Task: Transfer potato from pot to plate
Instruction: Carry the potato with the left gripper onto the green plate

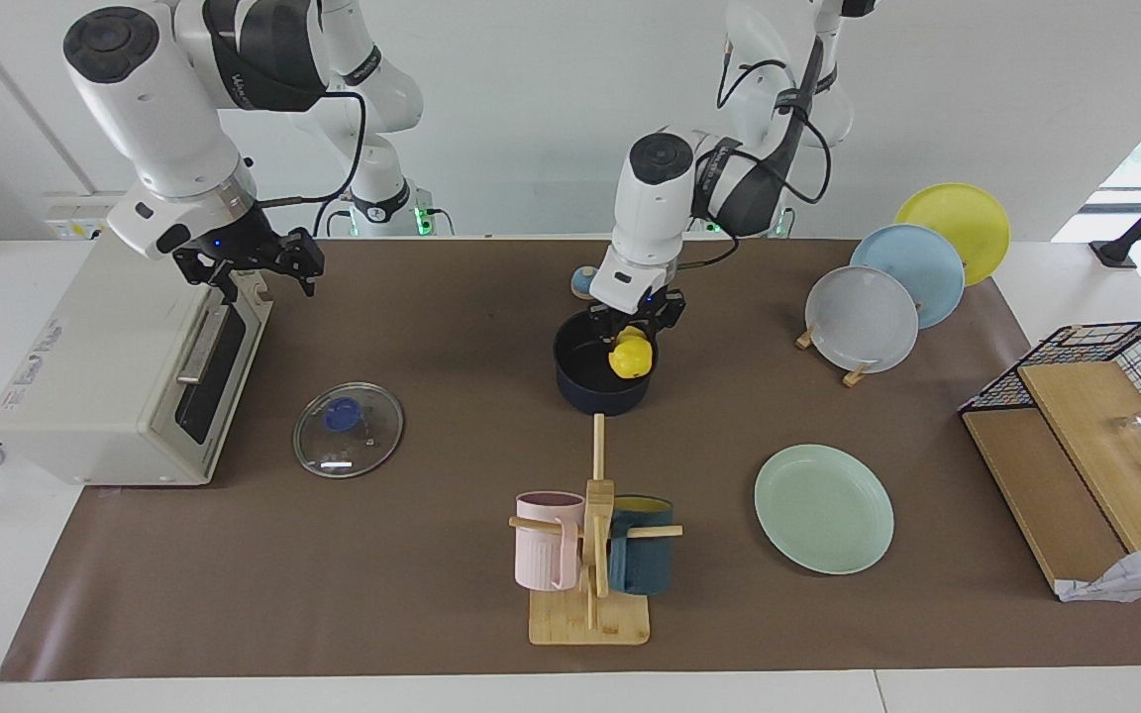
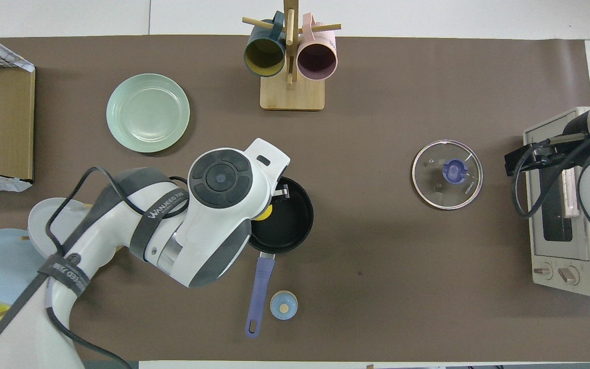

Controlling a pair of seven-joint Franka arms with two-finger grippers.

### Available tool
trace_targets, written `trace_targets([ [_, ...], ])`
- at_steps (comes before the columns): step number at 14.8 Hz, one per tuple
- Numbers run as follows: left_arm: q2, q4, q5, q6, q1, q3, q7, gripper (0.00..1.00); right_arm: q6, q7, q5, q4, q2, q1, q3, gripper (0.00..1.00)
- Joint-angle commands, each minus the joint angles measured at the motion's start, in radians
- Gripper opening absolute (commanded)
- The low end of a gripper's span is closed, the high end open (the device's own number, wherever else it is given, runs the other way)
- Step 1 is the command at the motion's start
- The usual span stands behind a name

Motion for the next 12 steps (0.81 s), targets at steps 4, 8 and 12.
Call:
trace_targets([
  [4,0.082,0.288,-0.065,-0.163,0.302,-0.001,0.288,0.0,0.01,0.024,0.011,-0.009,-0.012,-0.018,-0.014,1.0],
  [8,0.191,0.345,-0.065,-0.099,0.417,-0.001,0.416,0.0,0.007,0.071,0.01,-0.009,-0.012,-0.018,-0.038,1.0],
  [12,0.305,0.333,-0.056,0.049,0.485,0.002,0.559,0.0,0.025,0.07,0.008,-0.004,-0.012,-0.016,-0.046,1.0],
])
